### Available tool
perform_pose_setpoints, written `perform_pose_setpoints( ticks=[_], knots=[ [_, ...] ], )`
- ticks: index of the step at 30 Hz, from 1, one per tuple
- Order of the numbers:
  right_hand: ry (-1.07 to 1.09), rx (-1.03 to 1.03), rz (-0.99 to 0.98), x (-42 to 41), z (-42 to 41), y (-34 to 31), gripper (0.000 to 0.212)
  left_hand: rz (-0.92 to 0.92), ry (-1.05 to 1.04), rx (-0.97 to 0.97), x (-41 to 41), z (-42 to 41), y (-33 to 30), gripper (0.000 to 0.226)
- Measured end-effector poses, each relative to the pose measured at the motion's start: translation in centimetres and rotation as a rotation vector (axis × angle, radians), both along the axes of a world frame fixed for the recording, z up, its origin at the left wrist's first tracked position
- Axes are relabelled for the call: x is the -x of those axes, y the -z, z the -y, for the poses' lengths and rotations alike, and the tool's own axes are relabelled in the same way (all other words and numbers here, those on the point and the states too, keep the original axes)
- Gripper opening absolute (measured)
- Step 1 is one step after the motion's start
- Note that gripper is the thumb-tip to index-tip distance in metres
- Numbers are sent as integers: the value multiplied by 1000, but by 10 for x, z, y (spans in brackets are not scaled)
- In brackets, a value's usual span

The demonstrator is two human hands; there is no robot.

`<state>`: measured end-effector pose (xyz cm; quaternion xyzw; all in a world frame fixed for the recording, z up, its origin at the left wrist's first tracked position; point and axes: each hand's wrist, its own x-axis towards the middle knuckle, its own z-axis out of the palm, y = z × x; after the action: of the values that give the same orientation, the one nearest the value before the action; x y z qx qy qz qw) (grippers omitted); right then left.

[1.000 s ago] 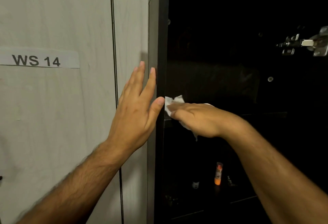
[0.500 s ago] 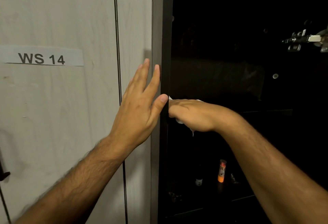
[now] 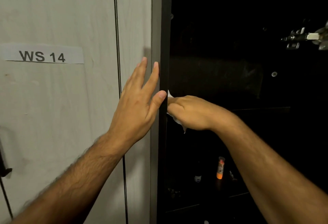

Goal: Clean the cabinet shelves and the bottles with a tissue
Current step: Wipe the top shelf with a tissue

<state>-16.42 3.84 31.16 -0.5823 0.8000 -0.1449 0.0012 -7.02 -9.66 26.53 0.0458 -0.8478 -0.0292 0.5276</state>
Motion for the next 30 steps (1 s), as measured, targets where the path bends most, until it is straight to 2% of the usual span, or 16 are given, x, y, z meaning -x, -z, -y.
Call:
perform_pose_setpoints(
  ticks=[4, 6, 8, 11, 16, 19, 21, 23, 25, 27, 30],
  knots=[
    [-106, 115, -106, 8, -24, 12, 27, -2, -24, 6, 0, 0, 0, 61],
    [-169, 178, -149, 18, -38, 17, 31, 2, -13, -4, 0, -1, 0, 62],
    [-110, 182, -170, 28, -44, 17, 43, 6, -6, -15, 0, -1, 0, 62],
    [75, 210, -275, 22, -35, 21, 45, 5, 3, -29, -1, -1, 1, 61],
    [-13, 504, -464, -7, -10, 47, 35, 0, 35, -58, 2, -4, 2, 60],
    [-103, 682, -459, 8, -13, 61, 30, 0, 16, -57, 0, -4, 2, 61],
    [-156, 730, -471, 25, -23, 61, 27, -1, 5, -43, -2, -3, 2, 60],
    [-152, 680, -355, 39, -37, 51, 32, -4, -13, -31, -4, -1, 3, 58],
    [-69, 542, -223, 43, -44, 40, 40, -7, -23, -30, -7, -1, 4, 58],
    [5, 388, -390, 36, -37, 37, 43, -16, -3, -33, -7, -5, 5, 57],
    [-61, 430, -541, 16, -25, 42, 33, -67, 19, -41, -4, -16, 5, 59]
  ],
)
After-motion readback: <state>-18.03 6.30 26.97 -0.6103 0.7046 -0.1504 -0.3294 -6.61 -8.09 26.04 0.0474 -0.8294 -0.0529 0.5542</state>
